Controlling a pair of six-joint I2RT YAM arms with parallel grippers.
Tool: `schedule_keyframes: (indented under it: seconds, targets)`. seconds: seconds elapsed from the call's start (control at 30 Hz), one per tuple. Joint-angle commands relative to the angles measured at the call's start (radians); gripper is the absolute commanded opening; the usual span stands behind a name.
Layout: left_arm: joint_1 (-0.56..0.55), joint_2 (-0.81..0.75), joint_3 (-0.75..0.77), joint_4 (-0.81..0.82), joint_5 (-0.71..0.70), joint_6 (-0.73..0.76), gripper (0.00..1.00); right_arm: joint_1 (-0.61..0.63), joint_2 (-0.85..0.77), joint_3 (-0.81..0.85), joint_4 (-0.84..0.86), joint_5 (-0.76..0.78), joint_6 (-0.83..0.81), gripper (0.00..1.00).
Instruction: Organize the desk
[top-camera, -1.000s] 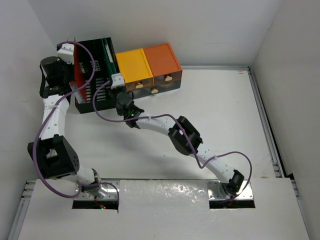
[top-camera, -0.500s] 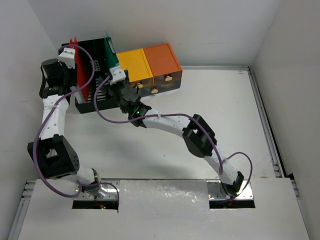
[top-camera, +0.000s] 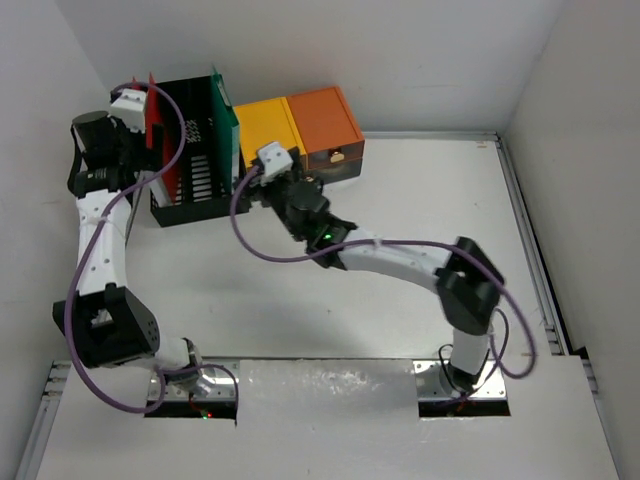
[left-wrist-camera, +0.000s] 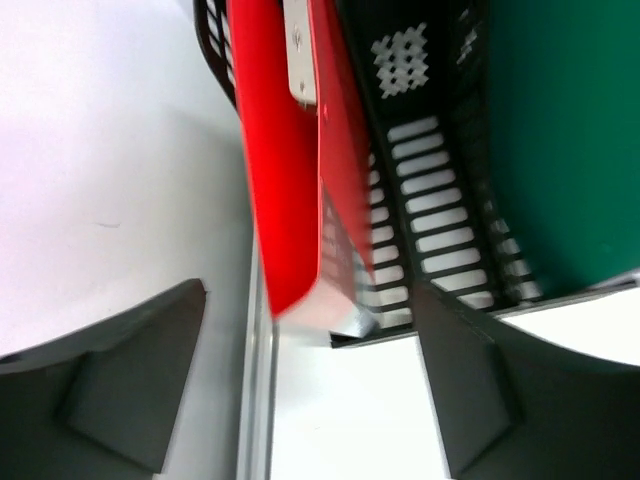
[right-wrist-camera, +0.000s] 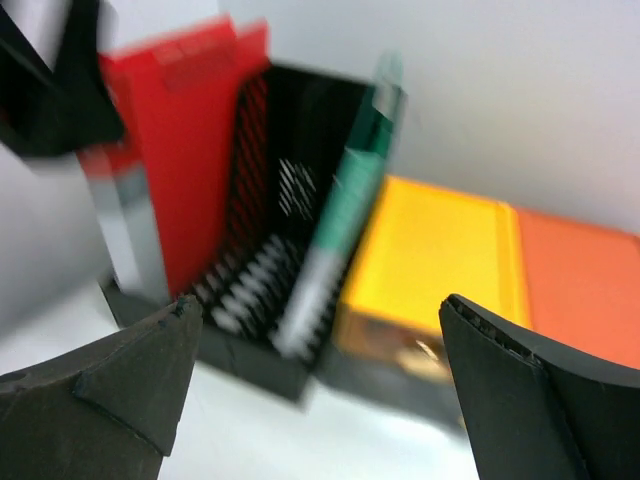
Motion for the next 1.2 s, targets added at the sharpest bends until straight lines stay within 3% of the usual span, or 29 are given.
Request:
schedule_keyframes:
  seconds: [0.0, 0.07, 0.13, 0.3, 0.43, 0.6, 0.73, 0.9, 1.03, 1.17]
  targets:
    - [0.012, -0.116, 0.071, -0.030, 0.075, -0.005, 0.85, -0.079, -0.266, -0.140, -0.183, -0.002, 0.019, 0.99]
    - [0.010, -0.174, 0.068, -0.065, 0.128, -0.008, 0.89, -0.150, -0.395, -0.208, -0.395, -0.060, 0.140, 0.99]
    - [0.012, -0.237, 0.060, -0.113, 0.186, -0.005, 0.89, -0.283, -0.471, -0.331, -0.494, -0.121, 0.269, 0.99]
    - [0.010, -0.361, -0.018, -0.252, 0.300, 0.094, 0.91, -0.496, -0.775, -0.760, -0.488, -0.122, 0.418, 0.99]
    - [0.012, -0.449, -0.171, -0.446, 0.368, 0.263, 0.91, -0.598, -0.966, -0.912, -0.545, -0.065, 0.405, 0.99]
    - [0.010, -0.526, -0.458, -0.484, 0.392, 0.426, 0.92, -0.623, -1.147, -1.043, -0.611, 0.062, 0.379, 0.99]
    - [0.012, -0.573, -0.612, -0.431, 0.375, 0.440, 0.95, -0.623, -1.190, -1.133, -0.605, 0.091, 0.392, 0.99]
    - [0.010, -0.590, -0.750, -0.279, 0.363, 0.345, 0.96, -0.623, -1.163, -1.150, -0.719, 0.152, 0.641, 0.99]
    - [0.010, -0.587, -0.787, -0.171, 0.290, 0.270, 0.96, -0.623, -1.141, -1.182, -0.818, 0.147, 0.658, 0.99]
    - [0.010, -0.572, -0.804, -0.116, 0.294, 0.253, 0.96, -0.621, -1.164, -1.227, -0.814, 0.141, 0.604, 0.99]
